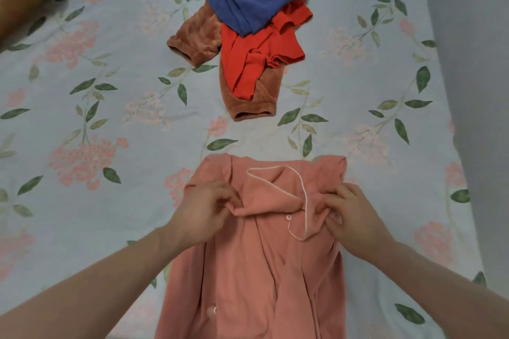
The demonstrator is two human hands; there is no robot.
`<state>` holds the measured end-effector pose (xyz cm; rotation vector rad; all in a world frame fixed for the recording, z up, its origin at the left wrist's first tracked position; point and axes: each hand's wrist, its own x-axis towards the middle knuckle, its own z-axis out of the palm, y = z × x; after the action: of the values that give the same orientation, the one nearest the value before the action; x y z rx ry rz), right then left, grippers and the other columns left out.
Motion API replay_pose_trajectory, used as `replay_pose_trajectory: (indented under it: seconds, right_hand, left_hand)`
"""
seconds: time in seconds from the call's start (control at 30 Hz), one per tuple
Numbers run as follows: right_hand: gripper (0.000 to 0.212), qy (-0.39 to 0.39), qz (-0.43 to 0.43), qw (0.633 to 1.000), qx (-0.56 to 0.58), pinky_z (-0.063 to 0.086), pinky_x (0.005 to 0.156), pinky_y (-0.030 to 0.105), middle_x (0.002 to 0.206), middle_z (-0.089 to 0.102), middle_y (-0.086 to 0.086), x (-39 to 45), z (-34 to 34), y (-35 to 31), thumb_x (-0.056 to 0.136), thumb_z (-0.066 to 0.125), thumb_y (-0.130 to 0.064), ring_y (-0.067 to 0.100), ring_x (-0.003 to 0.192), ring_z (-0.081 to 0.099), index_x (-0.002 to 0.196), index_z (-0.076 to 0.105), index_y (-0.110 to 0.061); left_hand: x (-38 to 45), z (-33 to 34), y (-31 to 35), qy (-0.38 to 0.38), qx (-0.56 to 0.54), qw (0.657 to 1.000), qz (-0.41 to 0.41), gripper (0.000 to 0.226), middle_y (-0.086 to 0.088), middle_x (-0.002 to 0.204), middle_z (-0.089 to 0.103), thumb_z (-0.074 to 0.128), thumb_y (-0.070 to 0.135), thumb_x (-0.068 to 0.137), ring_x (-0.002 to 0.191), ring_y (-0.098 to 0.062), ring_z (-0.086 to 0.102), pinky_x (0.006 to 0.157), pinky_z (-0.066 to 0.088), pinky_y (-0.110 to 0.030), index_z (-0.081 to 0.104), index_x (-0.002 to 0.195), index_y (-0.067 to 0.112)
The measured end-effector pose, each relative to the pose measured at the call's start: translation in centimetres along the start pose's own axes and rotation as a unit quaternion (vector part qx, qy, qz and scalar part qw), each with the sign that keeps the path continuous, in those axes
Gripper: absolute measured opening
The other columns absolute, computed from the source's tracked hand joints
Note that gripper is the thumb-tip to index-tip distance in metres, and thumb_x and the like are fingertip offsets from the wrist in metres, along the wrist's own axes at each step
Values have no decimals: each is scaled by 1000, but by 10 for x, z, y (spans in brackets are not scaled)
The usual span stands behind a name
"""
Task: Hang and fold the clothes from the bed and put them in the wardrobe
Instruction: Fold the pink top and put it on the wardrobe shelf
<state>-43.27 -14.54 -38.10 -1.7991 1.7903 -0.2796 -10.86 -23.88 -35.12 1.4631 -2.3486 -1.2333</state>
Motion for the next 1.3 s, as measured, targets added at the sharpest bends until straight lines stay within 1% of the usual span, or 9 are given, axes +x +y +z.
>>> replay_pose_trajectory:
  seconds: [0.17,0.33,0.47,0.7,0.8,0.9,1.03,1.17,1.3]
  right_hand:
    - [23,18,58,998,-10,48,95,47,122,63,-12,-11,9,-18,73,59,-36,25,123,45,90,74,-34]
    - [29,137,90,986,31,44,99,38,124,60,-8,1,4,-32,81,70,-28,22,116,43,109,75,-32]
    - [29,-41,45,988,144,51,88,25,103,64,-16,9,15,-47,91,66,-32,3,98,59,119,69,-39]
    - [29,-154,43,987,30,50,94,32,109,53,-19,-1,41,-49,90,58,-31,6,109,54,115,71,-39]
    - [27,-4,61,994,94,50,83,25,103,55,-20,-1,29,-56,85,64,-16,0,94,55,103,70,-36]
    - [49,163,90,979,79,42,103,30,131,52,-6,7,17,-58,80,73,-14,14,117,48,126,63,-25]
    - [112,64,187,979,48,14,126,47,170,3,8,19,38,-53,81,74,-52,26,156,5,163,2,-25]
    - [130,-55,232,971,3,6,124,56,151,-51,-1,9,70,-53,80,55,-81,31,155,-19,145,-44,-28]
    - [134,-101,257,961,-4,-2,122,61,149,-55,5,6,80,-51,77,48,-88,36,151,-27,141,-50,-23]
  left_hand:
    - [-19,19,-2,-101,94,988,-75,27,19,110,58,56,26,75,99,-8,61,81,51,-28,68,99,31]
    - [0,8,35,47,63,989,-128,13,17,84,59,60,47,75,74,-2,55,58,39,-23,52,79,37]
    - [26,19,47,-20,-11,994,-105,49,21,106,55,73,56,66,97,1,56,80,47,-21,60,110,39]
    - [13,43,21,-201,159,967,-11,24,12,105,55,64,29,84,107,-12,55,76,38,-21,71,106,30]
    - [3,37,22,-184,103,975,-65,46,18,107,55,62,60,74,100,-3,57,86,47,-22,70,112,34]
    - [9,28,24,24,66,994,-89,49,16,110,55,57,63,71,103,-8,55,91,48,-31,68,109,35]
    - [24,37,14,31,145,968,-203,115,-7,165,9,62,77,70,152,-30,12,121,16,-47,13,159,23]
    - [23,59,-5,-63,149,942,-293,152,-6,155,-46,54,96,57,151,-37,-26,121,-10,-61,-43,146,21]
    - [23,67,-10,-97,132,930,-329,157,-4,140,-63,51,100,51,142,-38,-42,119,-9,-66,-59,129,21]
